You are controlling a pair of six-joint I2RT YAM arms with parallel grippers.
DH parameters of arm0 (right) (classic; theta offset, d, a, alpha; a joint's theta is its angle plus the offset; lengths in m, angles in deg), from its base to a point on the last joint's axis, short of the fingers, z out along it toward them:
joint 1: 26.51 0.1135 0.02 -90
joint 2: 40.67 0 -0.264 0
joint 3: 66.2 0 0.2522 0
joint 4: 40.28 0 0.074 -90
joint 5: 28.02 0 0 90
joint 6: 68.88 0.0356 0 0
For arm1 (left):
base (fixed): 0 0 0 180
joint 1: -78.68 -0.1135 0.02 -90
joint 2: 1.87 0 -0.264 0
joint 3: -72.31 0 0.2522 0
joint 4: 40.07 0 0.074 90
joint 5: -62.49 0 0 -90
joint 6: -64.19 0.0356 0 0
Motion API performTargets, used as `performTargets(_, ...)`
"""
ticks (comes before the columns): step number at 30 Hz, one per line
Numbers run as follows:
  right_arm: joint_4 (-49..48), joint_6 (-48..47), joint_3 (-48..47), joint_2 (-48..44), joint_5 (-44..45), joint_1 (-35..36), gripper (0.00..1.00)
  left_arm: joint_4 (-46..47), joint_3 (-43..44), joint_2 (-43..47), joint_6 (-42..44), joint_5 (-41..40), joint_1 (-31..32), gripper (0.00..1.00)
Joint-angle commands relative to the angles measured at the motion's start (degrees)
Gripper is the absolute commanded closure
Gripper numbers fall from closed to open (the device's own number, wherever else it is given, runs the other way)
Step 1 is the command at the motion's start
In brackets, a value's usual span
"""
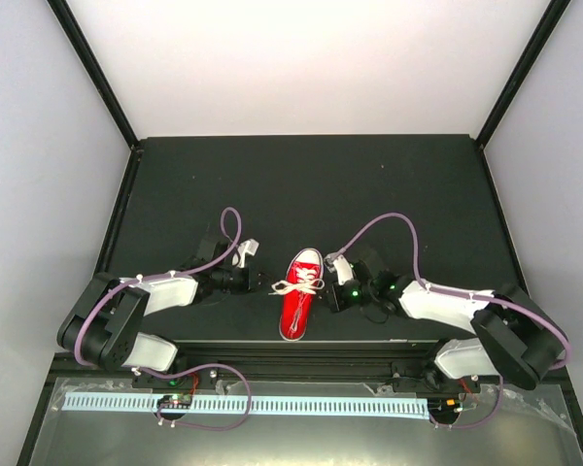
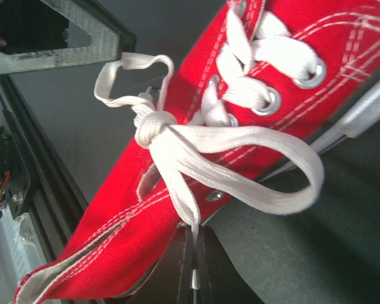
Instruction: Tie the shoes
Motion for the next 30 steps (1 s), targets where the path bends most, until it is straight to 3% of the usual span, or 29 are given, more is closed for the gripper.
performTargets(1,3.26,0.27,1.4,-3.35,3.38,0.13,0.98,1.23,2.09,-0.41,0.32,1.18,0.24,0.74)
performTargets(7,6.79,2.89,5.67,-6.9,6.15,0.09,0.98,1.03,2.87,-0.47,0.93,1.87,0.79,0.53)
performTargets(17,11.42,6.19,9.4,-13.18,8.83,0.04,0.97,1.84,4.52,-2.18,1.73,3.61,3.93,0.45)
performTargets(18,11.9,6.47,9.46,-13.61,9.08,0.05,0.94,2.0,4.75,-2.52,1.62,3.57,4.26,0.45)
performTargets(22,12.18,7.92,9.09,-16.17,9.86,0.02,0.51,4.61,5.1,-3.22,0.05,4.01,5.22,0.44)
performTargets(24,11.48,9.31,8.63,-17.71,10.37,0.02,0.37,6.45,5.17,-3.0,-0.9,4.54,5.81,0.43)
performTargets(26,9.56,11.57,8.5,-19.35,11.02,-0.1,0.3,7.95,5.27,-2.77,-1.64,4.85,6.27,0.41)
performTargets(30,1.76,18.2,9.47,-19.68,13.3,-0.71,0.28,9.38,5.84,-3.75,-2.65,4.9,6.7,0.39)
